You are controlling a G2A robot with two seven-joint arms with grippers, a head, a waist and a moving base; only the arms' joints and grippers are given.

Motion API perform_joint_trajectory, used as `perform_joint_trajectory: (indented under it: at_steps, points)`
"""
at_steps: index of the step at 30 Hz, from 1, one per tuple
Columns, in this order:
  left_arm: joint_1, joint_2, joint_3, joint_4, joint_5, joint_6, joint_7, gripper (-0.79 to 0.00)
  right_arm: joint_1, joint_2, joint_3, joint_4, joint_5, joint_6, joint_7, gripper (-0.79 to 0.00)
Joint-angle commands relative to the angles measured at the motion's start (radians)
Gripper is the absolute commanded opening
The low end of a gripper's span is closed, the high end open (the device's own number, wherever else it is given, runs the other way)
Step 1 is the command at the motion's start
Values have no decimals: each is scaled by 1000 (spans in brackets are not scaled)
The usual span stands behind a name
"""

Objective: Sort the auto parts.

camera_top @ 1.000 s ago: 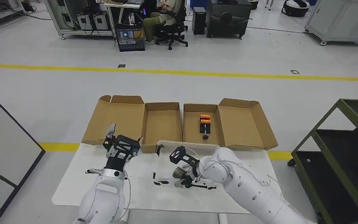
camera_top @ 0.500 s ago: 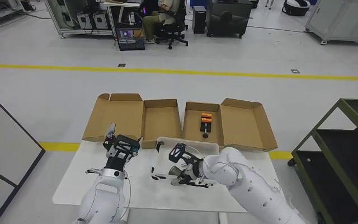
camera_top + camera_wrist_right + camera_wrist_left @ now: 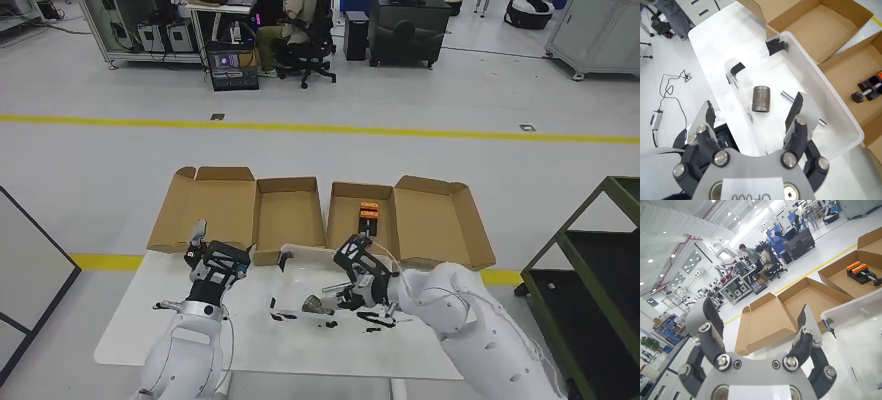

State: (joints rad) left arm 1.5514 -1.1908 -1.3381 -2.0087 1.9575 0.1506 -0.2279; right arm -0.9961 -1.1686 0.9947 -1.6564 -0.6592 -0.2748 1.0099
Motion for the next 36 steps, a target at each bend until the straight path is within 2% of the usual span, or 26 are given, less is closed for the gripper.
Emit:
perform_joint_trajectory:
  at_steps: [1, 8, 17, 22, 27, 33, 36]
  points:
    - [0, 0, 0, 0, 0, 0, 0, 0, 58, -13, -39, 62, 6, 41, 20, -65]
    - [0, 0, 0, 0, 0, 0, 0, 0, 221, -73, -201, 272, 33, 137, 76, -92]
    - [0, 0, 0, 0, 0, 0, 0, 0, 329, -151, -359, 471, 57, 168, 100, -145]
    - [0, 0, 0, 0, 0, 0, 0, 0, 350, -181, -409, 513, 78, 142, 118, -135]
    - [0, 0, 0, 0, 0, 0, 0, 0, 357, -191, -419, 522, 99, 112, 152, -132]
    - [0, 0, 0, 0, 0, 0, 0, 0, 357, -198, -433, 518, 74, 136, 185, -163]
    - [0, 0, 0, 0, 0, 0, 0, 0, 357, -203, -445, 516, 51, 162, 202, -209]
